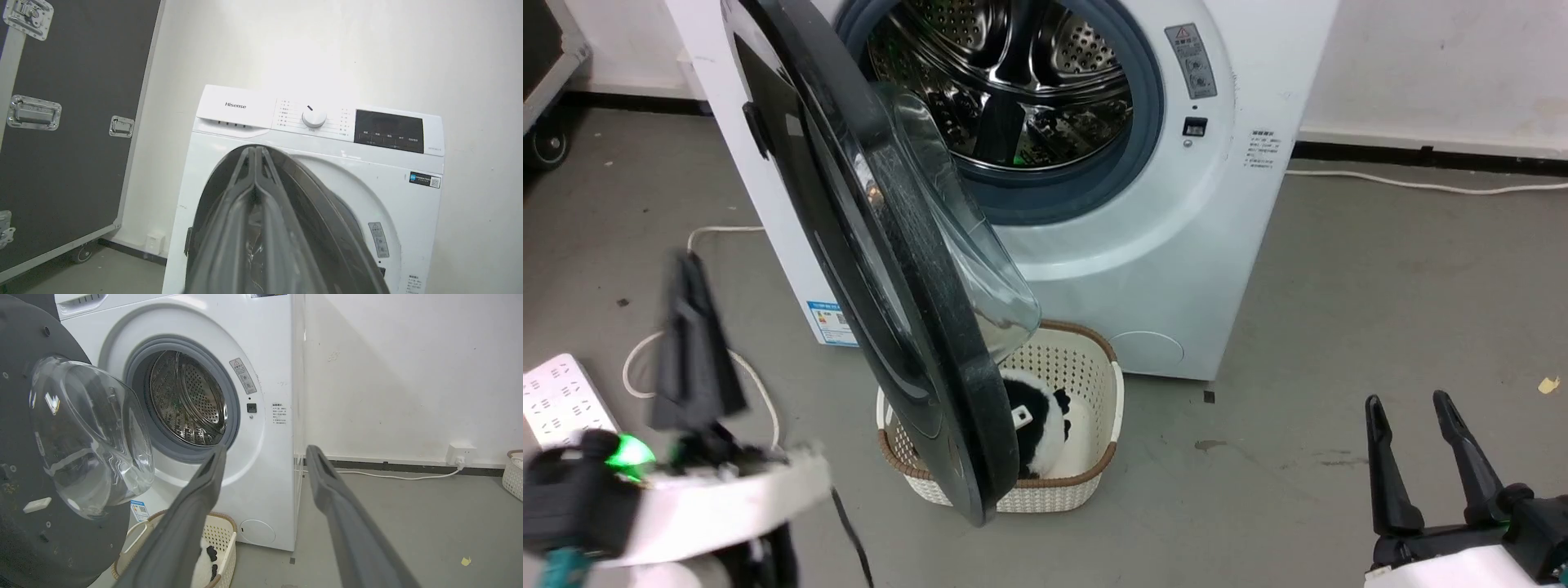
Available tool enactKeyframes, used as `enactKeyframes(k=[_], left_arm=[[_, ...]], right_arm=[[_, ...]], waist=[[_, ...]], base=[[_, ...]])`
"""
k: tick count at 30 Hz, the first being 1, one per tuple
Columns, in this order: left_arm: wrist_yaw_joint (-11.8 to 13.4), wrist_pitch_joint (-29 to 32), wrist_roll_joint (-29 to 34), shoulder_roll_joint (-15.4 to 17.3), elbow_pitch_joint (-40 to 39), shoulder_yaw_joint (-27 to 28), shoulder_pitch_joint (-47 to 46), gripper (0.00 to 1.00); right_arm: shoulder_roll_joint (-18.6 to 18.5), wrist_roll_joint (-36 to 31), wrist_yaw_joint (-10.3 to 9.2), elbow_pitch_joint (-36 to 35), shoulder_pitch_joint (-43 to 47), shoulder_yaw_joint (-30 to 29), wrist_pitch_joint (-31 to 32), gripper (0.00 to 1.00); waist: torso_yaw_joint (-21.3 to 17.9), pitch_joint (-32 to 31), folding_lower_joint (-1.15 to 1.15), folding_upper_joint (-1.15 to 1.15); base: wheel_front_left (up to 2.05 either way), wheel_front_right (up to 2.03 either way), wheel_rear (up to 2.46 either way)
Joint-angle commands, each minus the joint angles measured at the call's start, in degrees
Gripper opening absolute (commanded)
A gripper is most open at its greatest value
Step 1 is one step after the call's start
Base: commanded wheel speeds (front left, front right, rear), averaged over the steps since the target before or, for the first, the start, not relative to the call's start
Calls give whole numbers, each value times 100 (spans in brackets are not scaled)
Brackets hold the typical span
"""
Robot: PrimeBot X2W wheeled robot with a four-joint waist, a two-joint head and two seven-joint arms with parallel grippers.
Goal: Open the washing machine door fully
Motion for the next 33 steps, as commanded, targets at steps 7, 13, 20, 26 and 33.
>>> enactKeyframes(k=[7,13,20,26,33], left_arm=[[125,-30,174,11,-1125,-103,-616,0],[49,-30,317,11,-925,-1002,-510,0],[-47,124,247,11,307,-2123,-205,0],[-10,486,366,11,1359,-2687,-205,0],[102,388,112,13,2369,-2676,-371,0]], right_arm=[[26,49,5,57,14,52,-26,100],[26,88,5,46,-12,63,-26,100],[26,153,5,50,-31,63,-26,100],[26,183,5,61,-62,80,-26,100],[26,229,5,72,-99,147,-26,100]], waist=[[-10,-36,0,0],[-34,-15,0,0],[-81,33,0,0],[-103,126,0,0],[-88,214,0,0]], base=[[0,0,0],[0,0,0],[0,0,0],[0,0,0],[0,0,0]])
